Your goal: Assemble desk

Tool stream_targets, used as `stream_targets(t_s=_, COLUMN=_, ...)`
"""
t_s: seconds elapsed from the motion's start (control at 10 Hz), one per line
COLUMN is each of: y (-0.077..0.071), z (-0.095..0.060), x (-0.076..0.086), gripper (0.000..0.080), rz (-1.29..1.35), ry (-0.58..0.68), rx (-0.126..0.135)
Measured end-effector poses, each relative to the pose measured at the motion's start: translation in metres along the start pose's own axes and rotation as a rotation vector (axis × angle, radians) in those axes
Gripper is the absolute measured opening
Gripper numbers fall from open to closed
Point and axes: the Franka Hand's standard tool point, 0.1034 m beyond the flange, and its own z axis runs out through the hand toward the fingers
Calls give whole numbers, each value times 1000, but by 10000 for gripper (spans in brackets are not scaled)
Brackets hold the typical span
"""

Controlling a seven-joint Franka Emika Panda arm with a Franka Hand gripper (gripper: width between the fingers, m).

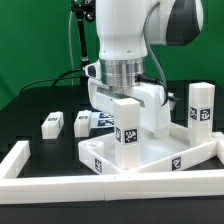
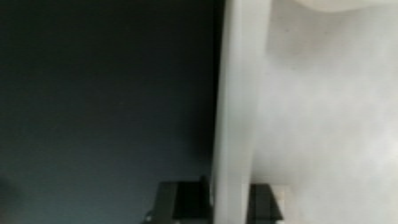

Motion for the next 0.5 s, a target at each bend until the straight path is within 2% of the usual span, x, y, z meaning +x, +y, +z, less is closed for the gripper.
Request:
stream_targets(t_s=0.2, y=3, z=-2, x=7, gripper=62, rz=-125, ry=3, rx=1)
stream_targets(t_s=0.3, y=3, z=-6, x=18, gripper=62, rz=-244, ry=-7, rx=8)
stream_targets(t_s=0.4, y=1, z=-8, x=29, gripper=61, rz=-351, ry=2, rx=17)
stream_targets(t_s=0.5, y=-5, z=-6, x=29, gripper=61, rz=-417, ry=4, rx=19)
